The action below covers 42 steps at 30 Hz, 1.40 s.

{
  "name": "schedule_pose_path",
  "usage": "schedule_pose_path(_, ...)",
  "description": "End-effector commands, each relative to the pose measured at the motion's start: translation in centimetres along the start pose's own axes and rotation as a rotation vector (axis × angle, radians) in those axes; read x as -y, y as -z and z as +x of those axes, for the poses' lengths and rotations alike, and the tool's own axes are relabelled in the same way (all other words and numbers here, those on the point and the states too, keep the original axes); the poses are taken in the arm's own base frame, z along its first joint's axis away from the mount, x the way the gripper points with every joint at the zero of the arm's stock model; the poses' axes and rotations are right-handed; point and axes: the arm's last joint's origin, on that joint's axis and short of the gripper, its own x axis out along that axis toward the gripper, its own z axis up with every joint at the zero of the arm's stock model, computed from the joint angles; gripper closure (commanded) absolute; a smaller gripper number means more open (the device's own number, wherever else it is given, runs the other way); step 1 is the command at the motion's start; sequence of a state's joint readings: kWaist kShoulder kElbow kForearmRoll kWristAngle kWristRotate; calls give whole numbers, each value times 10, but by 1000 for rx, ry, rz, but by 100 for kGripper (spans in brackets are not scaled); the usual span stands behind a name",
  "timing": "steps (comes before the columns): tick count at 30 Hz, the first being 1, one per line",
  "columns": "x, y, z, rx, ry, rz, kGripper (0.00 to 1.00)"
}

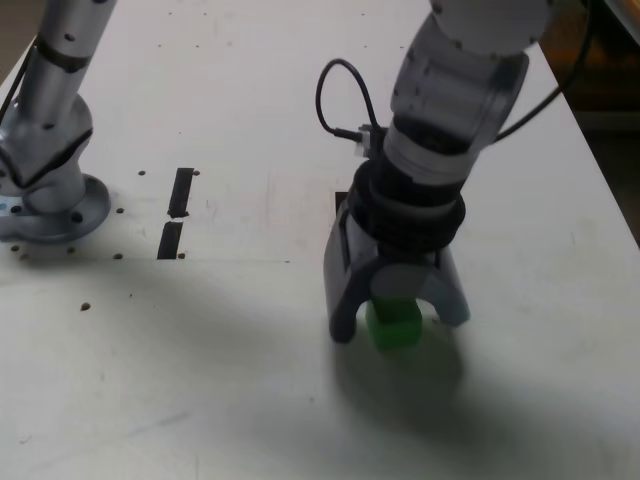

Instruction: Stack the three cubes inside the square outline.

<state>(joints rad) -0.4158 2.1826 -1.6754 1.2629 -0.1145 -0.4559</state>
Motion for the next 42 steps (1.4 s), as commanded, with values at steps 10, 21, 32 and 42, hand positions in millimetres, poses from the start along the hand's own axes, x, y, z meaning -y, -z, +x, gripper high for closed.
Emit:
schedule_pose_path(10,-1,-4,4,2,-30,-10,51)
schedule_pose_path(21,0,-8,7,29,-27,-27,82)
schedule_pose_path(32,-1,-4,-3,28,-35,-35,89)
schedule_pose_path(42,-14,31,-98,101,-72,-33,89)
